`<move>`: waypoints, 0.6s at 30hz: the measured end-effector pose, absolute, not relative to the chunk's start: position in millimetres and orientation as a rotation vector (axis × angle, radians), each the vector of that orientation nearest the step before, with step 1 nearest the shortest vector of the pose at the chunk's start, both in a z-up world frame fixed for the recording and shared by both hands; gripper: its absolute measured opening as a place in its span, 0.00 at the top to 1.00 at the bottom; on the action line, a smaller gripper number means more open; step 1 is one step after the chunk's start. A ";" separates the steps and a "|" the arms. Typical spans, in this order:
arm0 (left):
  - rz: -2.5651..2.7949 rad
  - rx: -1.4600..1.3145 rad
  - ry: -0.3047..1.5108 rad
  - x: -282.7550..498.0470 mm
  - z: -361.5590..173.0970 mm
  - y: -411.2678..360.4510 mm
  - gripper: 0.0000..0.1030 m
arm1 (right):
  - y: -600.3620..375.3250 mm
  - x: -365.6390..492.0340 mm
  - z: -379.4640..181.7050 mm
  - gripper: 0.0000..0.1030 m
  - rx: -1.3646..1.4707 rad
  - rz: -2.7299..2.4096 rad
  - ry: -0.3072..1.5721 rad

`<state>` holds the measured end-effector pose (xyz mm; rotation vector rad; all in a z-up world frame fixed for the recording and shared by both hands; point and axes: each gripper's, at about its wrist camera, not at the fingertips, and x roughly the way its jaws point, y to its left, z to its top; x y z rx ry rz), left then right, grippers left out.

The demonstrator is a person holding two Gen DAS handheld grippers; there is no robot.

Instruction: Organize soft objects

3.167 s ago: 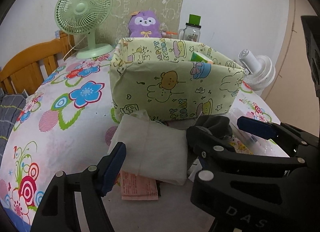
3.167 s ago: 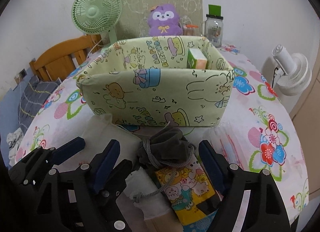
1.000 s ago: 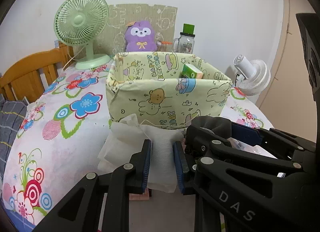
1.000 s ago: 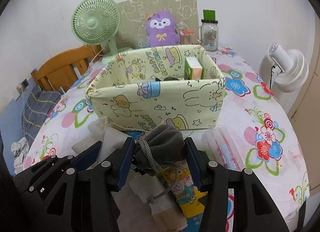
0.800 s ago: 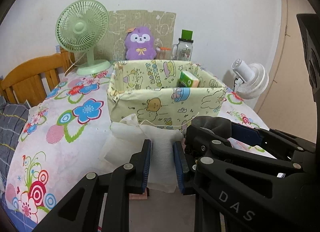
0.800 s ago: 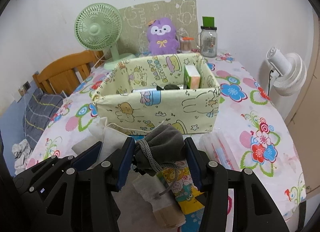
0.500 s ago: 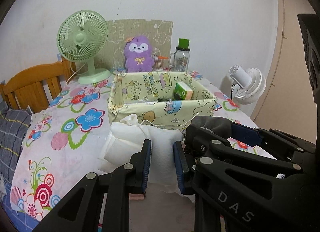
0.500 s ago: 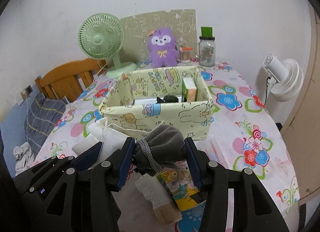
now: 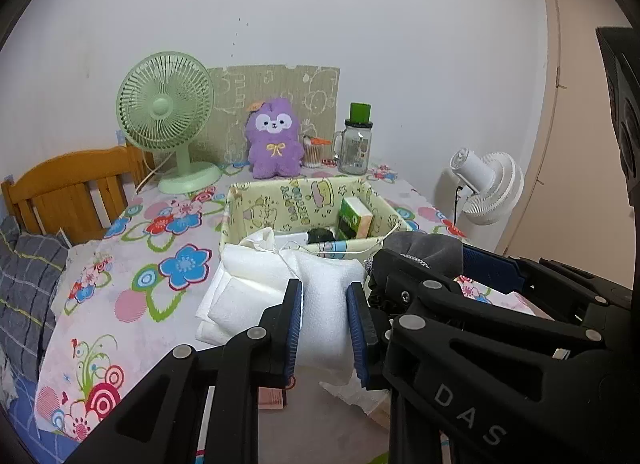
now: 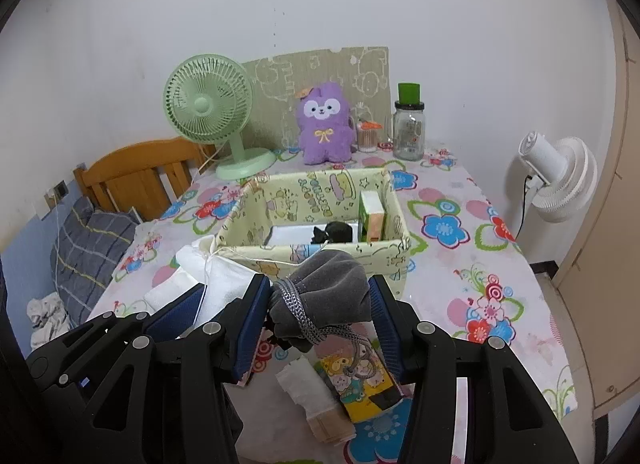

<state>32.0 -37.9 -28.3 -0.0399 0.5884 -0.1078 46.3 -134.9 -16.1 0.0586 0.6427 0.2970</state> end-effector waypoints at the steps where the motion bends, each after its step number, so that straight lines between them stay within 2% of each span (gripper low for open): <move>1: -0.108 -0.040 0.584 31.6 -25.9 -38.1 0.79 | -135.4 45.7 -14.2 0.47 0.059 0.297 0.639; 18: -0.114 -0.041 0.545 39.9 0.2 -39.6 0.79 | -138.3 50.0 14.9 0.47 0.051 0.292 0.587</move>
